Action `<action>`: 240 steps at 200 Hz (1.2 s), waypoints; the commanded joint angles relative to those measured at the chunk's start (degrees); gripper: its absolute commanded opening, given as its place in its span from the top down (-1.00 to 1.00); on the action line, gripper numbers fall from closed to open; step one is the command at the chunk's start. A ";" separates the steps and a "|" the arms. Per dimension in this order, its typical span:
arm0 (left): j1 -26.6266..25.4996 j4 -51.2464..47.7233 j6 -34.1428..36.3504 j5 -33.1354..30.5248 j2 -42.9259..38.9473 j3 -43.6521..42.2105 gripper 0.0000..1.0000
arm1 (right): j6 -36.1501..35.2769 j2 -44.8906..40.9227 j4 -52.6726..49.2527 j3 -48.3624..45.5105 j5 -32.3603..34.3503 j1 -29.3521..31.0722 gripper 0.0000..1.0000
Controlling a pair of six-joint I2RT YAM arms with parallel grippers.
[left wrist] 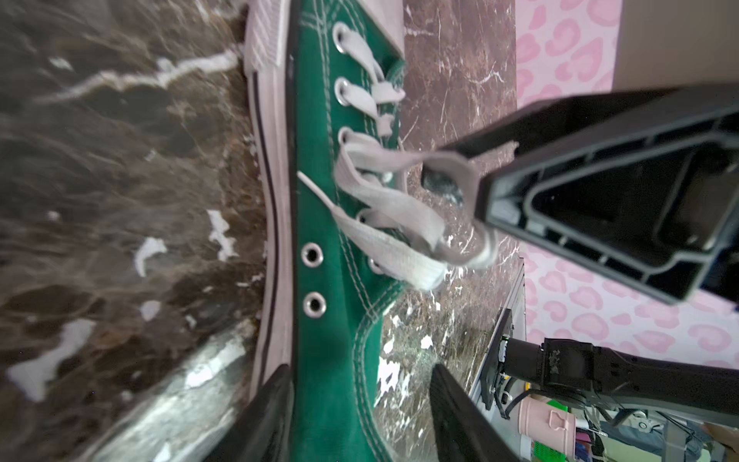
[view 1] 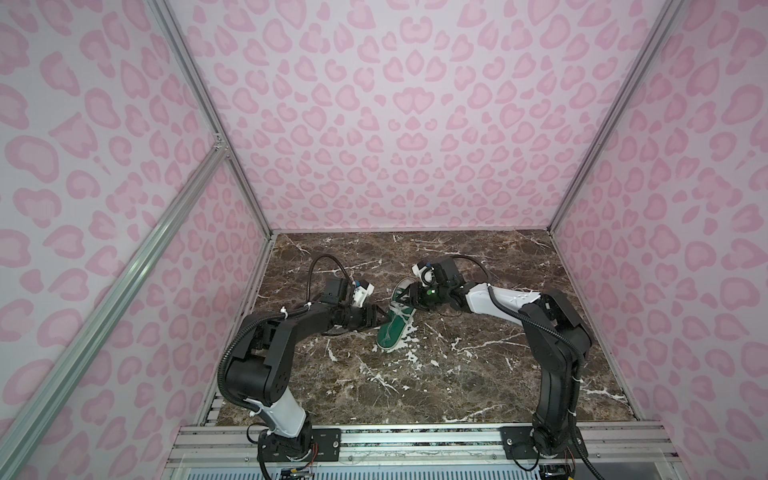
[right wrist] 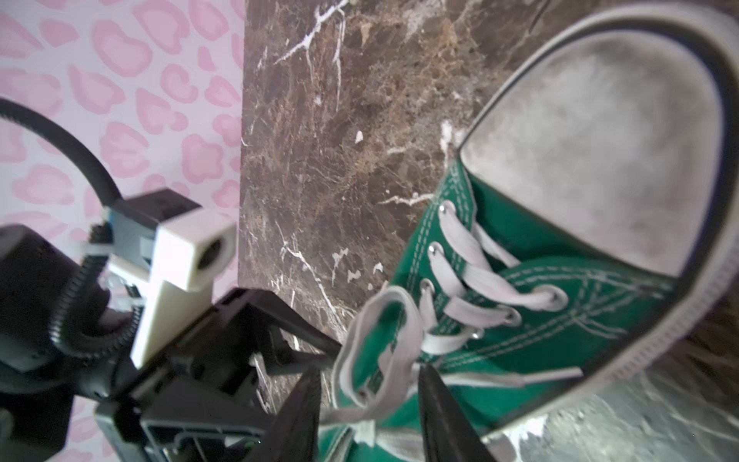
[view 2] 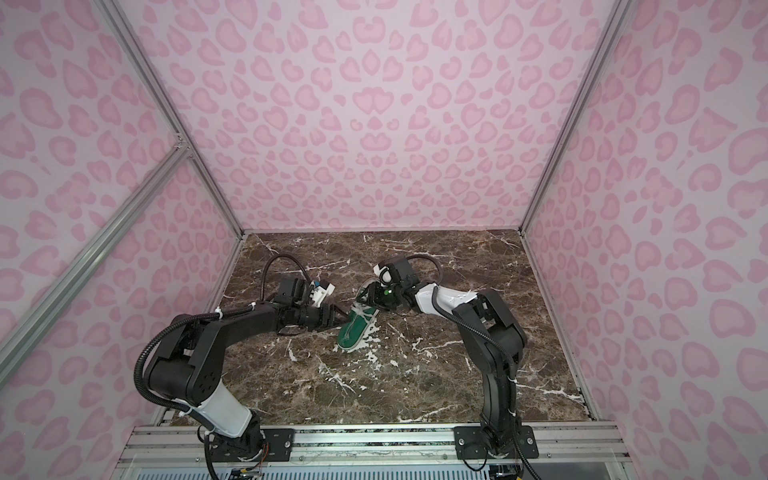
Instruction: Tie the shoes
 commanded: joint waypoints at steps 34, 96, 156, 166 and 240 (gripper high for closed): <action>-3.66 10.55 -6.92 -0.75 -2.24 -5.43 -0.14 | 1.04 2.73 3.00 4.25 -4.94 1.41 0.16; -2.30 6.85 -9.53 -7.26 -7.91 -1.79 -0.16 | -11.01 -0.75 -17.29 8.89 4.02 1.18 0.12; -3.47 11.22 -12.84 -6.17 -1.19 3.97 -0.19 | -11.62 -3.86 -17.78 6.87 3.78 -1.41 0.10; -3.82 11.52 -12.79 -6.02 -0.36 4.87 -0.20 | -11.14 -4.37 -16.91 6.24 3.16 -1.93 0.09; -5.18 9.28 -11.89 -7.68 4.73 9.19 -0.24 | -10.79 -7.01 -16.29 3.31 2.07 -4.63 0.09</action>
